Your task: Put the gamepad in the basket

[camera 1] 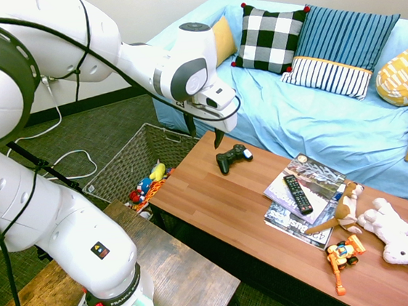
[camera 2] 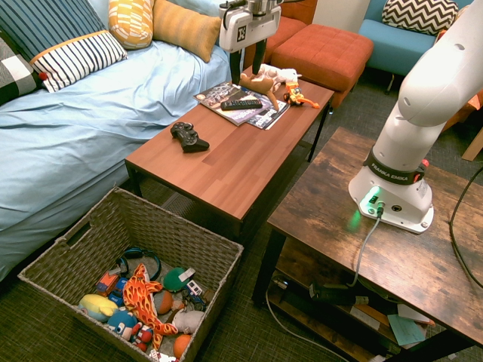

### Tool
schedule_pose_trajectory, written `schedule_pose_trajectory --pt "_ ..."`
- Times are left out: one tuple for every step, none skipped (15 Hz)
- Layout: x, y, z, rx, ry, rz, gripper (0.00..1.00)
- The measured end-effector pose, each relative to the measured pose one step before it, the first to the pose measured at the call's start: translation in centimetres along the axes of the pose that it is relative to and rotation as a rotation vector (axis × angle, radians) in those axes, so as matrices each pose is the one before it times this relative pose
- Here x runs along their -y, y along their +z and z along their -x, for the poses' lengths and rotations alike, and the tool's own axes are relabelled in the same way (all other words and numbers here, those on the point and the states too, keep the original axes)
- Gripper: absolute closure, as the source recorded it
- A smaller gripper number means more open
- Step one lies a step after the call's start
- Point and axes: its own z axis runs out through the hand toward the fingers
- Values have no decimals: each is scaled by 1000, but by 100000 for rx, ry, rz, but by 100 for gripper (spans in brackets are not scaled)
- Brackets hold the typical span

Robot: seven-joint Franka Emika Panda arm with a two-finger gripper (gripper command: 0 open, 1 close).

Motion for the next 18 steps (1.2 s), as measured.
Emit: schedule_pose_trajectory --pt "100 -45 -80 -159 -44 -160 0" --pt "102 7 -17 -329 -175 -251 0" --pt "353 22 -26 -650 -25 -672 0" --pt "641 97 -76 -1041 -21 -1406 0" --pt "898 180 -105 -380 242 -1130 0" --pt "1039 333 -235 -112 949 -959 0" --pt "1004 544 -395 238 1432 -582 0" --pt "972 928 -550 787 2059 -101 0" --pt "936 1292 -620 1056 2944 437 0" --pt "942 1597 -665 1556 3404 1085 0" --pt "1068 1741 -679 1532 2995 926 0" --pt "1112 1571 -708 1072 2623 492 0" --pt "1061 1475 -688 814 2656 683 0" --pt "1026 1251 -711 547 2535 779 0" --pt "1044 1108 -710 132 2244 549 0" --pt "901 967 -625 -104 1828 471 0" --pt "775 1033 -476 -233 1868 778 0" --pt "705 1144 -328 -324 1552 989 0"
